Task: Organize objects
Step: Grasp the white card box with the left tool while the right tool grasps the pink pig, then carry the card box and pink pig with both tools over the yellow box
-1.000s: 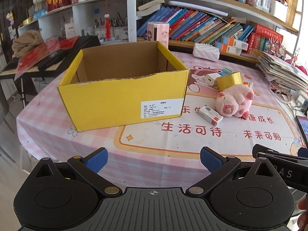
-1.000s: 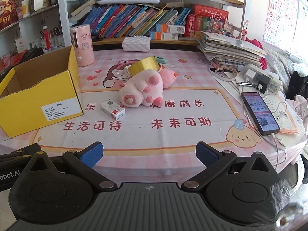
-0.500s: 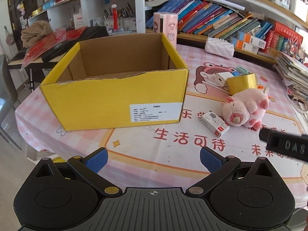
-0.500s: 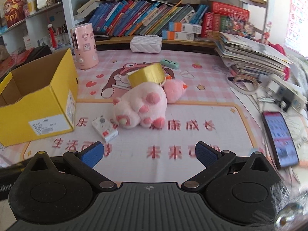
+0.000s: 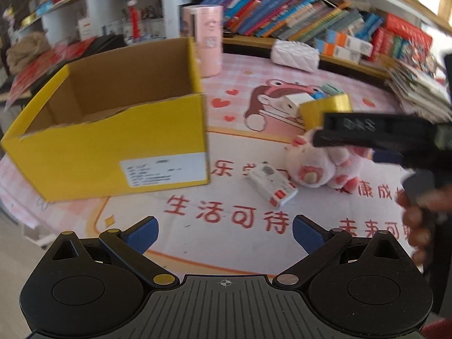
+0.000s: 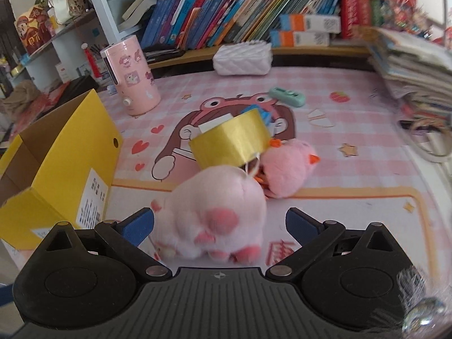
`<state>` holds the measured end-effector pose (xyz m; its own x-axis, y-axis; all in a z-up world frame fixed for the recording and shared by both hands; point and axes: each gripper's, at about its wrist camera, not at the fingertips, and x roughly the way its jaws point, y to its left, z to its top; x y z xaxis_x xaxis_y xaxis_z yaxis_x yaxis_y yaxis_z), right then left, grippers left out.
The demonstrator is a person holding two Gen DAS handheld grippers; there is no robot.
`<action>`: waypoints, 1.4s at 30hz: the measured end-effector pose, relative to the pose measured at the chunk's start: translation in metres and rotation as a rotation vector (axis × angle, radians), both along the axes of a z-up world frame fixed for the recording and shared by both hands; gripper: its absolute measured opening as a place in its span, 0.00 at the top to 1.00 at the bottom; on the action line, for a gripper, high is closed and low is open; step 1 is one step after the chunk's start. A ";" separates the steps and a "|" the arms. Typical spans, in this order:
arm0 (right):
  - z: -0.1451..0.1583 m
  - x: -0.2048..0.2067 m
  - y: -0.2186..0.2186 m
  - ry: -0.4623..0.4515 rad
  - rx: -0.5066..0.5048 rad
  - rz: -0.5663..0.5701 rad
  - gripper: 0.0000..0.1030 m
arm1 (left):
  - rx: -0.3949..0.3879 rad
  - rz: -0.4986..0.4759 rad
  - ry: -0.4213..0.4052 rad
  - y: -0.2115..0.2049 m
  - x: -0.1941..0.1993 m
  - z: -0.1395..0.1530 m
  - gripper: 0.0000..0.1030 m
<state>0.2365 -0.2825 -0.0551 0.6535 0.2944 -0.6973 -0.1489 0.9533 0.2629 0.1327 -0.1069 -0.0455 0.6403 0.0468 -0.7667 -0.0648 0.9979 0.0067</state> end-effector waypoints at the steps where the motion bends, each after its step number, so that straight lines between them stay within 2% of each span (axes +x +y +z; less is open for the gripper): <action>1: -0.003 0.006 0.000 0.009 0.012 0.009 0.02 | 0.013 -0.008 0.003 -0.005 0.003 -0.002 0.02; 2: -0.006 0.010 -0.001 0.018 0.021 0.018 0.04 | 0.017 -0.014 0.008 -0.009 0.006 -0.003 0.05; 4: -0.010 0.017 -0.002 0.037 0.030 0.040 0.17 | 0.014 -0.029 0.025 -0.017 0.013 -0.006 0.09; 5: -0.011 0.019 -0.004 0.042 0.043 0.050 0.18 | 0.009 -0.036 0.028 -0.019 0.017 -0.007 0.12; 7: -0.010 0.019 -0.009 0.031 0.055 0.065 0.32 | 0.013 -0.048 0.028 -0.025 0.026 -0.009 0.17; 10: -0.001 0.015 -0.022 0.022 0.075 0.097 0.43 | 0.025 -0.046 0.022 -0.031 0.041 -0.013 0.21; 18: 0.031 -0.014 -0.054 -0.142 0.012 0.097 0.44 | 0.005 -0.022 0.097 -0.040 0.078 -0.038 0.46; 21: 0.036 -0.018 -0.062 -0.167 -0.010 0.094 0.44 | 0.000 0.006 0.080 -0.040 0.080 -0.040 0.55; 23: 0.037 -0.020 -0.066 -0.165 -0.015 0.088 0.44 | -0.007 0.007 0.078 -0.041 0.081 -0.038 0.70; 27: 0.038 -0.026 -0.070 -0.161 -0.020 0.077 0.44 | -0.010 0.041 0.079 -0.036 0.074 -0.035 0.73; 33: 0.040 -0.040 -0.066 -0.141 -0.041 0.053 0.44 | -0.046 0.057 0.012 -0.021 0.049 -0.013 0.73; 42: 0.039 -0.071 -0.028 -0.091 -0.046 0.067 0.44 | -0.106 0.076 -0.063 0.019 -0.004 0.013 0.73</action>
